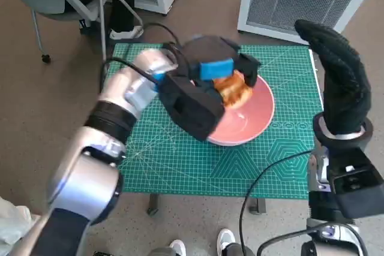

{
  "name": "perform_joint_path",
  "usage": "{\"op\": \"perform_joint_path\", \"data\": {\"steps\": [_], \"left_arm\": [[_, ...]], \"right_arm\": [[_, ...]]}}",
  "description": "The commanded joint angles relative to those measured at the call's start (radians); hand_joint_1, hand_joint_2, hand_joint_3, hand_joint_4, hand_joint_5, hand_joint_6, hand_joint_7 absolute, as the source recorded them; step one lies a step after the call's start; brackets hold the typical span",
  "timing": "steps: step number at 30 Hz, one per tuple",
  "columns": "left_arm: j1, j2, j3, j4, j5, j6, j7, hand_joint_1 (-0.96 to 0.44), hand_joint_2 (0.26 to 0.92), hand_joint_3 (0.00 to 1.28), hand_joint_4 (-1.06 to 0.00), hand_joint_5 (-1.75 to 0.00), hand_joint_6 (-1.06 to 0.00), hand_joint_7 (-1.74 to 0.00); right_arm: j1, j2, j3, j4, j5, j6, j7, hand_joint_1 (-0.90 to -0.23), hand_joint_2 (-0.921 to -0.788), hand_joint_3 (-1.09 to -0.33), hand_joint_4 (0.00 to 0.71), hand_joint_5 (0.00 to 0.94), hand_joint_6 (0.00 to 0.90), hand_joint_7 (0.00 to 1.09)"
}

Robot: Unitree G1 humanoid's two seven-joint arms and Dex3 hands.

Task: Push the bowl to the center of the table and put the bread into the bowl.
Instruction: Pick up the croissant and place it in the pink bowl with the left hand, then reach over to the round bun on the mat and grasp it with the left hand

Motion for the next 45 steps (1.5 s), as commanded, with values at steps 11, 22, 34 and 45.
{"op": "perform_joint_path", "data": {"steps": [11,22,34,45], "left_arm": [[0.040,0.023,0.050,0.010,-0.084,0.013,-0.162,-0.16,0.870,0.06,-0.22,-0.11,-0.23,-0.41],[0.161,0.177,0.232,-0.136,-0.297,-0.263,-0.141,-0.43,0.901,0.02,-0.23,-0.02,-0.23,-0.33],[0.433,0.449,0.392,-0.575,-0.624,-0.177,-0.382,-0.34,0.858,0.00,-0.42,-0.08,-0.35,-0.46],[0.729,0.653,0.496,-0.804,-0.580,-0.010,-0.385,-0.32,0.859,0.00,-0.46,-0.02,-0.43,-0.33]], "right_arm": [[0.041,0.000,-0.007,-0.028,-0.045,0.005,-0.041,-0.563,-0.921,-0.779,0.264,0.009,0.007,0.56],[0.051,0.005,0.003,-0.046,-0.030,0.011,-0.040,-0.564,-0.921,-0.778,0.267,0.009,0.001,0.57],[0.065,0.007,0.005,-0.066,-0.018,0.011,-0.037,-0.568,-0.921,-0.778,0.268,0.007,-0.001,0.57],[0.070,0.005,0.007,-0.075,-0.001,0.020,-0.030,-0.575,-0.921,-0.775,0.278,0.011,-0.001,0.57]]}}
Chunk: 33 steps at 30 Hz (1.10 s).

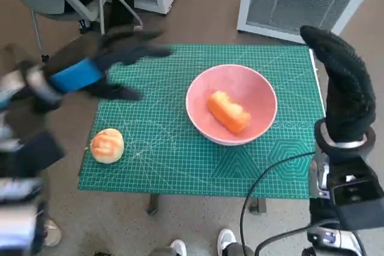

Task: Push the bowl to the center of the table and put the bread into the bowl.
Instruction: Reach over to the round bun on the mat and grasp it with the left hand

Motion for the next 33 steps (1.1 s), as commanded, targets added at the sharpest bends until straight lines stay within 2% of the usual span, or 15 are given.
{"op": "perform_joint_path", "data": {"steps": [1,7,18,25,33], "left_arm": [[0.107,0.069,0.025,-0.066,0.041,0.057,-0.006,-0.32,0.862,0.00,-0.46,-0.01,-0.45,-0.28],[0.175,0.109,0.025,-0.075,0.067,0.107,-0.018,-0.28,0.856,0.01,-0.44,0.00,-0.49,-0.12],[0.249,0.129,-0.009,-0.067,0.108,0.184,-0.064,-0.23,0.862,0.01,-0.40,0.00,-0.47,-0.05],[0.244,0.108,-0.053,-0.013,0.136,0.218,-0.085,-0.23,0.853,0.00,-0.37,0.00,-0.45,-0.03],[0.191,0.049,-0.138,0.135,0.216,0.229,-0.076,-0.18,0.842,0.00,-0.37,-0.01,-0.46,-0.03]], "right_arm": [[0.019,-0.001,0.007,-0.003,0.015,0.014,0.009,-0.575,-0.921,-0.774,0.280,0.012,-0.001,0.57],[0.015,-0.004,0.010,0.003,0.028,0.019,0.015,-0.575,-0.921,-0.774,0.282,0.012,-0.001,0.57],[-0.009,-0.002,0.018,0.033,0.027,0.018,0.023,-0.589,-0.921,-0.769,0.281,0.009,-0.001,0.58],[-0.021,-0.005,0.024,0.045,0.028,0.017,0.032,-0.590,-0.921,-0.768,0.277,0.006,-0.001,0.58],[-0.025,-0.013,0.029,0.039,0.038,0.026,0.049,-0.578,-0.921,-0.771,0.271,0.002,-0.001,0.57]]}}
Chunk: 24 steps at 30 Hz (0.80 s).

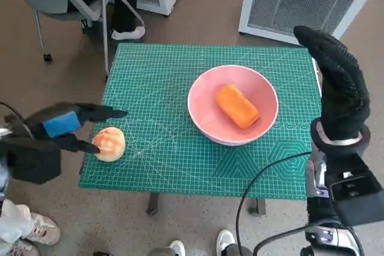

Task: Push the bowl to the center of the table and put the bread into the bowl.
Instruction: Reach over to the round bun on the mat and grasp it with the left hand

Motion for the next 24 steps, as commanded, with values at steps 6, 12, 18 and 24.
{"op": "perform_joint_path", "data": {"steps": [6,12,18,24], "left_arm": [[-0.078,-0.077,-0.096,0.191,0.105,0.028,0.005,-0.11,0.843,0.00,-0.42,-0.02,-0.49,-0.04],[-0.111,-0.103,-0.148,0.274,0.171,0.037,0.043,-0.01,0.883,0.02,-0.62,-0.11,-0.67,-0.13],[-0.147,-0.097,-0.164,0.295,0.192,0.001,0.070,0.00,0.916,0.08,-0.68,-0.95,-0.61,-1.01],[-0.182,-0.081,-0.108,0.221,0.105,-0.029,0.032,0.00,0.920,0.06,-0.71,-1.11,-0.63,-1.15]], "right_arm": [[-0.003,-0.013,0.004,0.009,0.017,0.015,0.028,-0.573,-0.921,-0.772,0.270,0.001,-0.001,0.57],[-0.003,-0.016,0.004,0.009,0.025,0.014,0.039,-0.571,-0.921,-0.773,0.270,0.001,-0.001,0.57],[-0.003,-0.018,0.003,0.016,0.028,0.009,0.045,-0.570,-0.921,-0.774,0.270,0.001,-0.001,0.57],[-0.005,-0.024,0.001,0.016,0.035,0.009,0.049,-0.570,-0.921,-0.774,0.270,0.001,-0.001,0.57]]}}
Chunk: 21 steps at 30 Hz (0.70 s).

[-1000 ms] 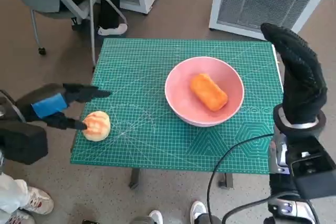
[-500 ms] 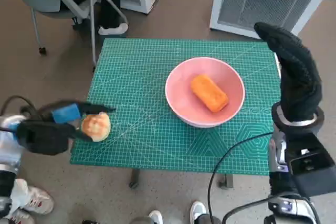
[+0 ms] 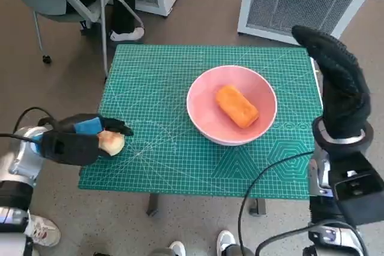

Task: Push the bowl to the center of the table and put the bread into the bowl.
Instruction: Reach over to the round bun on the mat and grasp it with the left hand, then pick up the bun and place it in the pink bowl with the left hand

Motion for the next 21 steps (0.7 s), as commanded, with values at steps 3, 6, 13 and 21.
{"op": "perform_joint_path", "data": {"steps": [3,6,13,21], "left_arm": [[-0.059,0.011,0.086,-0.103,-0.128,-0.022,-0.047,0.00,0.920,0.06,-0.67,-1.17,-0.65,-1.14],[-0.101,-0.004,0.131,-0.167,-0.193,-0.011,-0.049,0.00,0.920,0.08,-0.63,-1.22,-0.66,-1.14],[-0.231,-0.088,0.180,-0.271,-0.254,0.009,0.011,0.00,0.914,0.07,-0.64,-1.24,-0.70,-1.07],[-0.421,-0.228,0.110,-0.232,-0.155,-0.024,0.120,0.00,0.917,0.05,-0.68,-1.17,-0.70,-1.10]], "right_arm": [[0.000,-0.008,-0.003,0.008,0.004,0.005,0.012,-0.564,-0.921,-0.775,0.270,0.001,-0.001,0.57],[-0.004,-0.008,-0.003,0.009,0.004,0.008,0.012,-0.558,-0.921,-0.776,0.269,0.001,-0.001,0.57],[-0.017,-0.002,0.003,0.016,0.005,0.010,0.013,-0.559,-0.921,-0.775,0.269,0.000,0.000,0.57],[-0.029,0.004,0.010,0.031,0.014,0.006,0.024,-0.564,-0.921,-0.769,0.269,0.000,0.000,0.57]]}}
